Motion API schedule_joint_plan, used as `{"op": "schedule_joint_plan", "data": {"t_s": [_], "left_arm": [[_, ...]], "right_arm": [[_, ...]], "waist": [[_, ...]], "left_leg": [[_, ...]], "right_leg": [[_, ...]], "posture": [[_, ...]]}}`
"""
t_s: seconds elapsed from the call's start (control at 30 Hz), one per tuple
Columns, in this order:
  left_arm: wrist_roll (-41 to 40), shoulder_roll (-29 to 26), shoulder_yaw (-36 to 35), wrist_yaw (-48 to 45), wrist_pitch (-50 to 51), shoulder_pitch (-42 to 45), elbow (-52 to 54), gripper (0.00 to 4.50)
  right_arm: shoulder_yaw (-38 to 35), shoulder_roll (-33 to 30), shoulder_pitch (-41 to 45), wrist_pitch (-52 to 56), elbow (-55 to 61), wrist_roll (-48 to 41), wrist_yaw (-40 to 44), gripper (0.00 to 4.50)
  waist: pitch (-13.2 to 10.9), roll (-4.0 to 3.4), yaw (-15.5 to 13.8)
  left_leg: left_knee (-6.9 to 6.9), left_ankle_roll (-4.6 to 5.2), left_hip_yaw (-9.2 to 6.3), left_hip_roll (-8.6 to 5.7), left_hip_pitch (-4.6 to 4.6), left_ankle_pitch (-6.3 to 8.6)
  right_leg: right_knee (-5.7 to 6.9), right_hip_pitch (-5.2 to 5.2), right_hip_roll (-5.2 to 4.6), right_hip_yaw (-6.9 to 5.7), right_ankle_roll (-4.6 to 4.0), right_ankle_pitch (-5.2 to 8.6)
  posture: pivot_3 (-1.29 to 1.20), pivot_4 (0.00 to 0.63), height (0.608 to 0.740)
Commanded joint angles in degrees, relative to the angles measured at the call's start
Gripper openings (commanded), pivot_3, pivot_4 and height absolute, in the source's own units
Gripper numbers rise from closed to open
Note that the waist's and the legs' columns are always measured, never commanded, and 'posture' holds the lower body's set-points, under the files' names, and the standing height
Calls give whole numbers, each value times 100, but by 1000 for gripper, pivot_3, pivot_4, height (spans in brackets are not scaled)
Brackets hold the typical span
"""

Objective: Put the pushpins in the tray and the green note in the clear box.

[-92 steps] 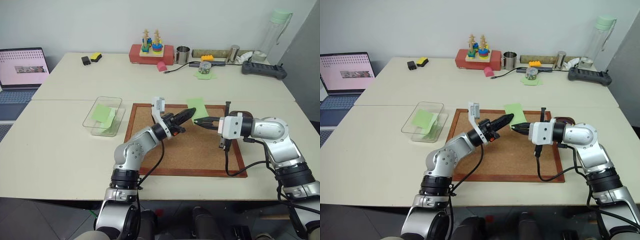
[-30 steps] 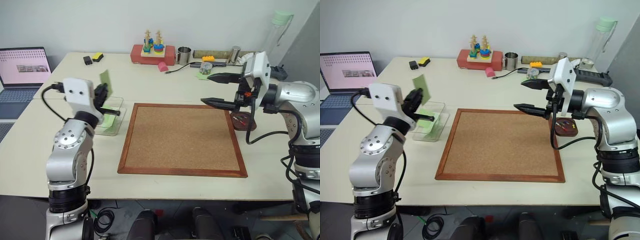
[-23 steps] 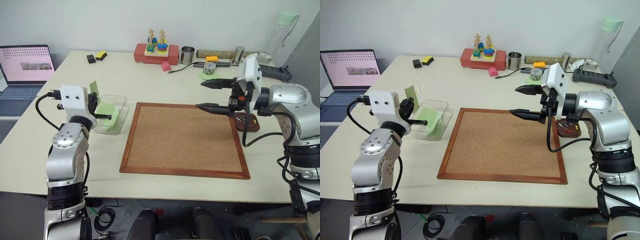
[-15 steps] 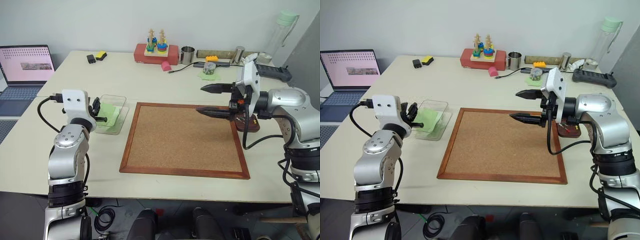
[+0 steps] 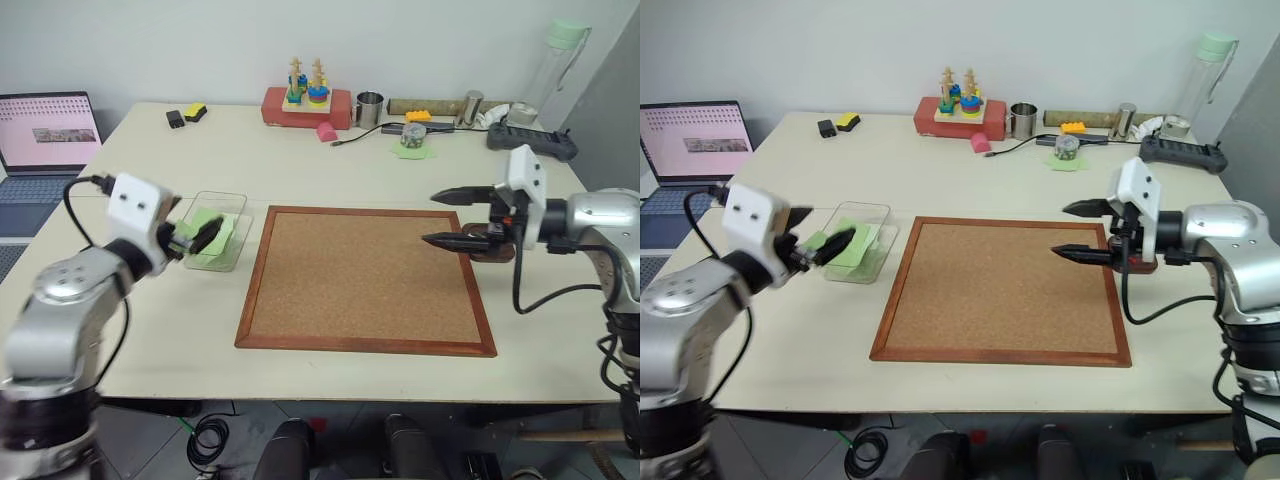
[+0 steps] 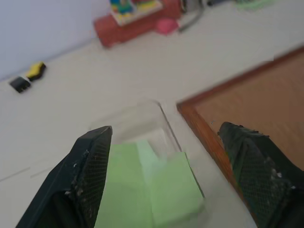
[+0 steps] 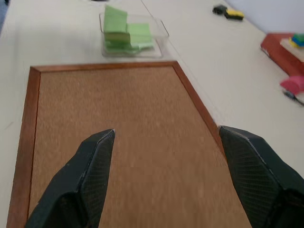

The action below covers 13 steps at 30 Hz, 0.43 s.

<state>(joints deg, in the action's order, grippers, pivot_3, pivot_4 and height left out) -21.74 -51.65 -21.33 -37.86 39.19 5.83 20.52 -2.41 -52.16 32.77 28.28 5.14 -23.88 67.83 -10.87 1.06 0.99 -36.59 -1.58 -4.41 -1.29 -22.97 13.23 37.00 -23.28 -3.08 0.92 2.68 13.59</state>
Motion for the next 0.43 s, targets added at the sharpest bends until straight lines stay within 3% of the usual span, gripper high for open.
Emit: {"op": "schedule_joint_plan", "data": {"t_s": [0.03, 0.23, 0.43], "left_arm": [[-128, -466, -933, -900, -370, -550, 56, 3763], [73, -929, -1759, -2072, -1028, -1555, -740, 3763], [-71, -923, -1889, -2330, -1166, -1601, -952, 3763]], "right_arm": [[-488, -460, -302, -255, -119, 71, 166, 3639], [-1020, -1103, -1174, -683, -771, 242, 437, 3639], [-1089, -1222, -1495, -945, -840, 317, 471, 3639]], "waist": [[0, 0, 1], [0, -1, -3], [0, -1, 5]], "left_leg": [[1, 0, 0, 1, 1, 0], [-2, 0, 4, 8, 8, 0], [-3, 1, 8, 9, 9, 0]], "right_leg": [[1, -1, 0, -1, -2, 2], [3, 5, -1, -4, -14, 35], [5, 3, -3, 0, -12, 35]], "posture": [[0, 150, 740], [0, 150, 740], [0, 150, 740]]}}
